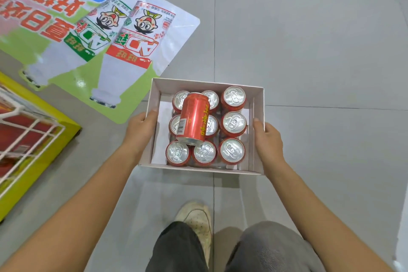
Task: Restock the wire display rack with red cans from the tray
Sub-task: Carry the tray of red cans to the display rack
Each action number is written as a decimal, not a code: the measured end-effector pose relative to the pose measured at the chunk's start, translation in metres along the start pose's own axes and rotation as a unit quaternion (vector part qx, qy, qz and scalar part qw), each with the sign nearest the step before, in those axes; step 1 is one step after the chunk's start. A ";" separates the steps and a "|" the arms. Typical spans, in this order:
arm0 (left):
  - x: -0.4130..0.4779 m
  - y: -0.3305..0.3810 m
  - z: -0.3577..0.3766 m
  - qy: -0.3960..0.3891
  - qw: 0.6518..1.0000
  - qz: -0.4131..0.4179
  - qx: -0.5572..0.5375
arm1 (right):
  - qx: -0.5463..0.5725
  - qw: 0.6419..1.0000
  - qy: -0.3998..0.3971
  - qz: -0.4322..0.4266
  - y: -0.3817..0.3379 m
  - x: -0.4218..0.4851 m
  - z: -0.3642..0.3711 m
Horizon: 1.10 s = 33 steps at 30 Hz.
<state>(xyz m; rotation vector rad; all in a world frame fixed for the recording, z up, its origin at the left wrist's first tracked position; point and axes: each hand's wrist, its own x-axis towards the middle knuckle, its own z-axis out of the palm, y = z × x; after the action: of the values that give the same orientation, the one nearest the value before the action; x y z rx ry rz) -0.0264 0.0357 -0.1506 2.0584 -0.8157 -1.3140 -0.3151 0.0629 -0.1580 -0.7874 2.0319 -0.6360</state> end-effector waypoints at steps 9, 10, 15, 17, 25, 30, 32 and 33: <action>-0.006 -0.010 0.000 0.025 1.000 0.004 -0.018 | 0.014 1.000 -0.008 0.000 0.000 -0.009 -0.002; -0.008 -0.009 0.001 0.027 0.999 -0.001 -0.021 | 0.016 1.000 -0.008 0.000 -0.001 -0.009 -0.003; -0.020 0.002 -0.004 0.027 0.998 -0.032 -0.049 | 0.021 1.000 -0.011 -0.015 -0.011 -0.009 -0.013; -0.026 0.017 -0.014 0.024 0.998 -0.034 -0.048 | 0.025 1.000 -0.009 -0.014 -0.024 -0.017 -0.023; -0.094 0.165 -0.078 0.019 0.999 -0.014 -0.034 | 0.020 1.000 -0.008 0.013 -0.165 -0.093 -0.102; -0.150 0.305 -0.136 0.018 0.999 -0.028 -0.040 | 0.002 1.000 -0.016 0.011 -0.304 -0.146 -0.171; -0.172 0.366 -0.162 0.027 0.998 -0.032 -0.041 | 0.003 1.000 -0.023 0.004 -0.363 -0.165 -0.196; -0.182 0.396 -0.174 0.029 0.998 -0.034 -0.039 | 0.006 1.000 -0.025 0.002 -0.394 -0.172 -0.209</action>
<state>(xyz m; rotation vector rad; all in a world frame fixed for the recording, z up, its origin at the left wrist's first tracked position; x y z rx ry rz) -0.0029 -0.0679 0.3068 2.0688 -0.6653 -1.2948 -0.2978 -0.0473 0.3071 -0.7854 1.9829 -0.6194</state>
